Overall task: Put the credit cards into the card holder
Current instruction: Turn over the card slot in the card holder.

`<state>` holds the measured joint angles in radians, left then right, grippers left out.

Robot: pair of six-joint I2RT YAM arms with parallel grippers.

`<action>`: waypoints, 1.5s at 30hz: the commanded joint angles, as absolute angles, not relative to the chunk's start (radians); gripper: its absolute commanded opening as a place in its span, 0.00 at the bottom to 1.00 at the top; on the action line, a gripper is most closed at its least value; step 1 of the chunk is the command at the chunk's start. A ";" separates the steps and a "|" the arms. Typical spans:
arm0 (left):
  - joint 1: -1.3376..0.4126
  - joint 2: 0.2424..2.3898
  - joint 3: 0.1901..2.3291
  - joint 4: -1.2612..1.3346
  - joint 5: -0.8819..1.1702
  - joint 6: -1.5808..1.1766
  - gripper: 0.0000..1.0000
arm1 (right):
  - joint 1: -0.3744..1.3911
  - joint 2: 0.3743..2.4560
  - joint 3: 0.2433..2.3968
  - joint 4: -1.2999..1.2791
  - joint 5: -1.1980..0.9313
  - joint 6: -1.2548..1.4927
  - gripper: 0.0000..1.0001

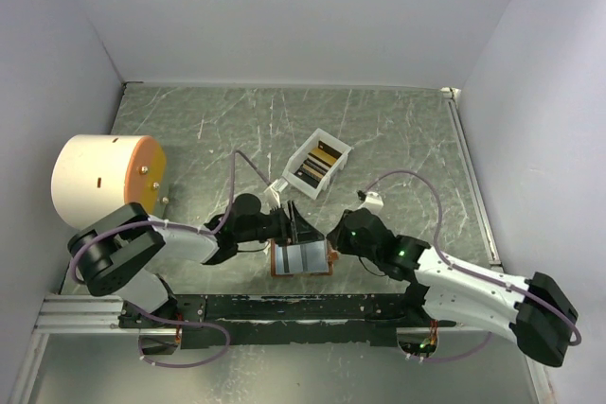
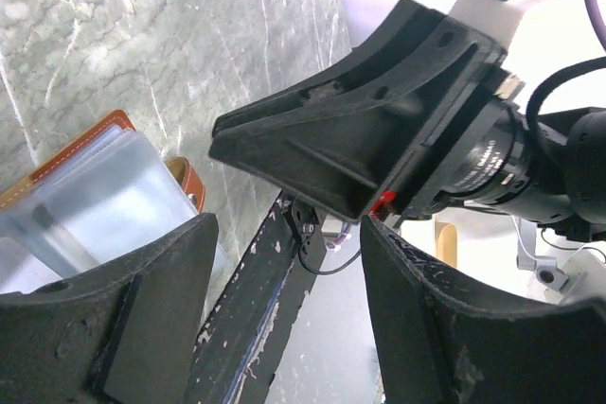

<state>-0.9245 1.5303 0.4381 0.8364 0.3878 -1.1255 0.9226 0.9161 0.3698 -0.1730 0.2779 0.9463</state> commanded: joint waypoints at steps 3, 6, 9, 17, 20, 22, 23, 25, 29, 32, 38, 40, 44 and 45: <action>-0.936 1.545 0.465 0.813 0.376 -1.075 0.73 | 0.925 0.824 0.370 -0.272 0.375 0.976 0.21; -0.938 1.521 0.464 0.773 0.355 -1.054 0.72 | 0.925 0.824 0.390 -0.276 0.374 0.946 0.26; -0.937 1.447 0.472 0.648 0.295 -1.000 0.72 | 0.925 0.832 0.428 -0.281 0.376 0.891 0.30; -0.937 1.166 0.564 0.089 -0.017 -0.809 0.72 | 0.924 0.959 0.619 -0.285 0.438 0.629 0.35; -0.937 1.072 0.582 -0.042 -0.113 -0.763 0.72 | 0.900 1.042 0.715 -0.258 0.455 0.503 0.36; -0.936 1.019 0.598 -0.119 -0.163 -0.737 0.72 | 0.863 1.104 0.771 -0.225 0.455 0.418 0.37; -0.937 0.994 0.606 -0.152 -0.187 -0.725 0.71 | 0.841 1.140 0.796 -0.215 0.454 0.382 0.37; -0.936 0.949 0.622 -0.216 -0.219 -0.702 0.71 | 0.781 1.214 0.862 -0.202 0.431 0.319 0.37; -0.936 0.869 0.652 -0.344 -0.276 -0.646 0.71 | 0.703 1.365 0.961 -0.154 0.359 0.192 0.39; -0.936 0.804 0.667 -0.421 -0.319 -0.606 0.71 | 0.688 1.497 1.066 -0.151 0.314 0.079 0.40; -0.939 0.661 0.676 -0.519 -0.416 -0.567 0.72 | 0.663 1.764 1.258 -0.198 0.363 -0.023 0.42; -0.940 0.614 0.654 -0.487 -0.385 -0.551 0.71 | 0.661 1.829 1.294 -0.197 0.387 -0.055 0.42; -0.940 0.557 0.625 -0.476 -0.394 -0.569 0.72 | 0.644 1.927 1.354 -0.198 0.363 -0.092 0.42; -0.941 0.551 0.624 -0.477 -0.394 -0.570 0.72 | 0.638 1.948 1.371 -0.200 0.355 -0.097 0.42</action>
<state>-0.9337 0.5842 0.6392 -0.4583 -0.3588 -0.5831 0.6605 1.8896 1.3075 -0.1898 0.3561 -0.0277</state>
